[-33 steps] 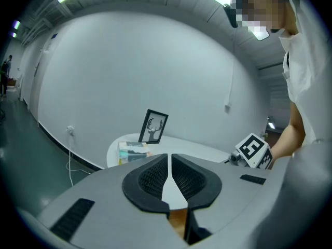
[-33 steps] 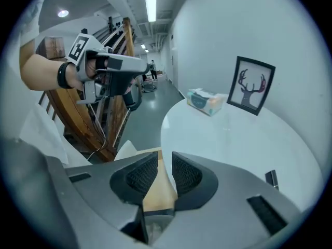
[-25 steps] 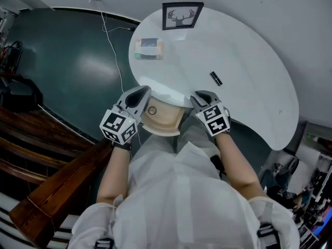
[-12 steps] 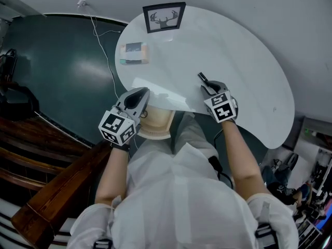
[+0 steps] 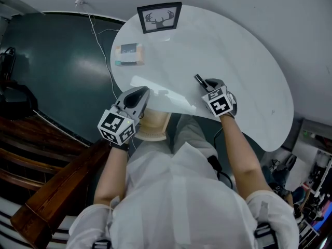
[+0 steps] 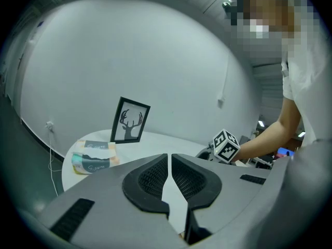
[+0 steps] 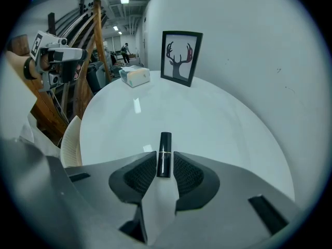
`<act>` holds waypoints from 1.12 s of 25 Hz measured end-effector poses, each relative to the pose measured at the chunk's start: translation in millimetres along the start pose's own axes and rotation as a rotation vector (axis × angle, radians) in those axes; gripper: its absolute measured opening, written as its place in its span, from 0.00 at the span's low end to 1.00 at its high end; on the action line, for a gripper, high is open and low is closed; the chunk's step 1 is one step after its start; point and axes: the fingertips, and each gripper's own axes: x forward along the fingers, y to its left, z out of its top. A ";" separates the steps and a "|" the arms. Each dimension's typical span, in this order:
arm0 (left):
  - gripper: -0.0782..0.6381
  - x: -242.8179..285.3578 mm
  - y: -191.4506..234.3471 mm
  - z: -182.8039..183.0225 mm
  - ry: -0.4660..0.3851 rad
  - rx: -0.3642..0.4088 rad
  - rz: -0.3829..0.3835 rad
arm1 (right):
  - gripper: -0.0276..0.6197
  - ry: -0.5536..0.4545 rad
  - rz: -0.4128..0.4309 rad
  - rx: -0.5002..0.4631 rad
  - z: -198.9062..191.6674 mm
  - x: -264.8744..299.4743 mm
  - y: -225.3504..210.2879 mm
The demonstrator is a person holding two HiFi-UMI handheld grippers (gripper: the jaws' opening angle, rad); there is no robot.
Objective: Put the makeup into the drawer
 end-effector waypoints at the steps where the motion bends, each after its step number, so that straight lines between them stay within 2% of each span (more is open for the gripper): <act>1: 0.15 0.6 0.7 0.2 0.001 -0.001 0.002 | 0.18 0.005 0.005 -0.002 -0.2 2.1 0.1; 11: 0.15 5.7 6.7 -0.3 -0.001 -0.012 0.023 | 0.18 0.042 0.029 -0.047 -1.0 19.2 -1.9; 28: 0.15 -8.7 12.4 -1.1 -0.021 -0.024 0.044 | 0.17 0.075 0.029 -0.040 3.7 16.3 6.7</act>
